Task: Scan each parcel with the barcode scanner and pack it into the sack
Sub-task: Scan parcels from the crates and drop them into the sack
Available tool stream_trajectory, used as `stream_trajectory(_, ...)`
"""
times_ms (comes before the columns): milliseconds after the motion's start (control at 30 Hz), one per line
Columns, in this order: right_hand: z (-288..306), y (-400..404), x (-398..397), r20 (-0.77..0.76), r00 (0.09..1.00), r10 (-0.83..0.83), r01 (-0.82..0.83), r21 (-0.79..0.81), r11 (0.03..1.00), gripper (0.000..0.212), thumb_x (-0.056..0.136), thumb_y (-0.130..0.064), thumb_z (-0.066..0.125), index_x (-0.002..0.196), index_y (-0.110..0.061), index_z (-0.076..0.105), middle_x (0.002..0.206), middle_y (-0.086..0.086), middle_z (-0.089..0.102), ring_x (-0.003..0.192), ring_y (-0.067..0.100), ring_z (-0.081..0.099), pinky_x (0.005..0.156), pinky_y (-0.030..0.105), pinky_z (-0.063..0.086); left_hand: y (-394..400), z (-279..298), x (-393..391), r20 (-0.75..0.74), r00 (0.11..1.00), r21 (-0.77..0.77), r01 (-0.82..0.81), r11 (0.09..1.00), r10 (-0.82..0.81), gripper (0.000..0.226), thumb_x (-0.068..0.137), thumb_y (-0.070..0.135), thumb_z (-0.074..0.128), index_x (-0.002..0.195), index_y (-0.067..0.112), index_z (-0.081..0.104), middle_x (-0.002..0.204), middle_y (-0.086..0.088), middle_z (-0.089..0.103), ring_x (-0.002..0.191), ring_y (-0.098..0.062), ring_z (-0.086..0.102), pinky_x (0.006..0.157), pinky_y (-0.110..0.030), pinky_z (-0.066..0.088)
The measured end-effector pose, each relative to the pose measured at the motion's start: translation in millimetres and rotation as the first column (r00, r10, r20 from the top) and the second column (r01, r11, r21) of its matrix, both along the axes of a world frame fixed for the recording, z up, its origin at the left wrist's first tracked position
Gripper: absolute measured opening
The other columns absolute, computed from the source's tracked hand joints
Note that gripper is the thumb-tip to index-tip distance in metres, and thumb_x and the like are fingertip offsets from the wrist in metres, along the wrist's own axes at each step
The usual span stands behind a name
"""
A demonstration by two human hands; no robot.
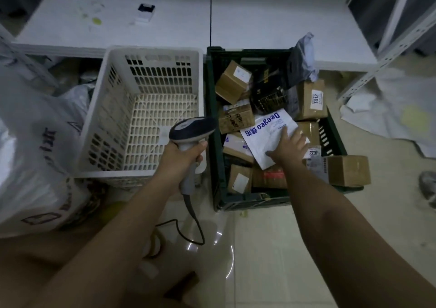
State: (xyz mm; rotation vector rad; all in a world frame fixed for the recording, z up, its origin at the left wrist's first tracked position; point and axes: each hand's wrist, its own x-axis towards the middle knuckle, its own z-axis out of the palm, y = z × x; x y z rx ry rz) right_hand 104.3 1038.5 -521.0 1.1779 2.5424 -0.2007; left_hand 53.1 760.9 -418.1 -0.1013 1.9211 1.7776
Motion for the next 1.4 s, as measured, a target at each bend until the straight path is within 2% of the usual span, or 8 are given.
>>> stream_trajectory(200,5,5,-5,-0.08,0.994,-0.077,0.09,0.164,0.982,0.068,0.089,-0.019,0.058,0.146,-0.015,0.021,0.144,0.028,0.034,0.134,0.043,0.032,0.111,0.05,0.026,12,-6,0,0.045,0.998,-0.001,0.033,0.999,-0.033,0.022,0.087,0.016,0.068,0.108,0.011,0.064,0.074,-0.003,0.064,0.063,-0.014,0.059,0.062,-0.028,0.053)
stream_trajectory(367,31,-9,0,-0.599,0.786,-0.154,-0.011,-0.262,0.965,0.037,0.09,-0.004,0.051,0.126,-0.011,0.053,0.118,0.018,0.059,0.104,0.032,0.057,0.076,0.03,0.042,11,-1,-1,0.027,1.0,0.008,0.011,1.0,-0.012,0.016,0.086,0.017,0.07,0.101,0.012,0.066,0.07,-0.002,0.064,0.059,-0.01,0.061,0.063,-0.029,0.054)
stream_trajectory(467,65,-30,4,-0.594,0.782,-0.19,-0.125,-0.448,0.885,0.023,0.096,-0.006,0.047,0.109,-0.009,0.067,0.116,0.017,0.065,0.093,0.021,0.057,0.064,0.024,0.039,6,9,2,-0.003,1.0,0.04,0.017,0.999,-0.017,0.021,0.087,0.015,0.068,0.108,0.011,0.065,0.072,0.0,0.066,0.06,-0.009,0.062,0.058,-0.022,0.054)
stream_trajectory(633,131,-57,20,-0.511,0.838,-0.194,-0.271,-0.697,0.663,0.057,0.09,-0.017,0.057,0.145,-0.021,0.042,0.134,0.008,0.051,0.112,0.021,0.056,0.085,0.034,0.051,-16,32,4,-0.049,0.999,0.063,-0.011,0.998,0.014,0.008,0.088,0.016,0.068,0.082,0.02,0.064,0.07,-0.003,0.063,0.057,-0.009,0.06,0.066,-0.032,0.052)
stream_trajectory(800,167,-82,20,-0.657,0.678,0.33,-0.491,-0.071,0.868,0.047,0.091,-0.004,0.056,0.138,-0.013,0.053,0.127,0.014,0.062,0.112,0.03,0.059,0.081,0.031,0.046,-43,56,3,-0.085,0.988,0.113,-0.116,0.987,0.126,0.021,0.088,0.017,0.068,0.109,0.016,0.063,0.082,-0.001,0.065,0.066,-0.012,0.06,0.06,-0.023,0.056)
stream_trajectory(933,201,-99,12,-0.79,0.521,0.325,-0.396,0.114,0.911,0.02,0.092,-0.025,0.063,0.11,-0.025,0.071,0.098,-0.001,0.052,0.094,0.014,0.043,0.068,0.018,0.032,-59,80,4,-0.13,0.976,0.155,-0.154,0.976,0.175,0.014,0.088,0.015,0.068,0.101,0.015,0.064,0.078,-0.002,0.063,0.064,-0.012,0.06,0.059,-0.024,0.054)
stream_trajectory(1167,226,-134,-6,-0.695,0.593,-0.405,-0.374,-0.684,0.626,0.023,0.093,-0.026,0.064,0.108,-0.01,0.068,0.102,0.005,0.071,0.088,0.019,0.068,0.07,0.027,0.054,-84,105,0,-0.154,0.944,0.205,-0.259,0.944,0.292,0.01,0.084,0.021,0.073,0.09,0.015,0.068,0.075,0.0,0.068,0.072,-0.018,0.063,0.081,-0.04,0.053)
stream_trajectory(1400,228,-163,-4,-0.53,0.682,-0.503,-0.364,-0.843,0.395,0.024,0.091,-0.03,0.065,0.104,-0.011,0.07,0.095,0.007,0.075,0.082,0.023,0.071,0.071,0.038,0.058,-101,110,-1,-0.173,0.931,0.178,-0.291,0.94,0.321,0.017,0.081,0.007,0.074,0.089,0.018,0.063,0.083,0.007,0.067,0.068,-0.003,0.065,0.06,-0.018,0.051)
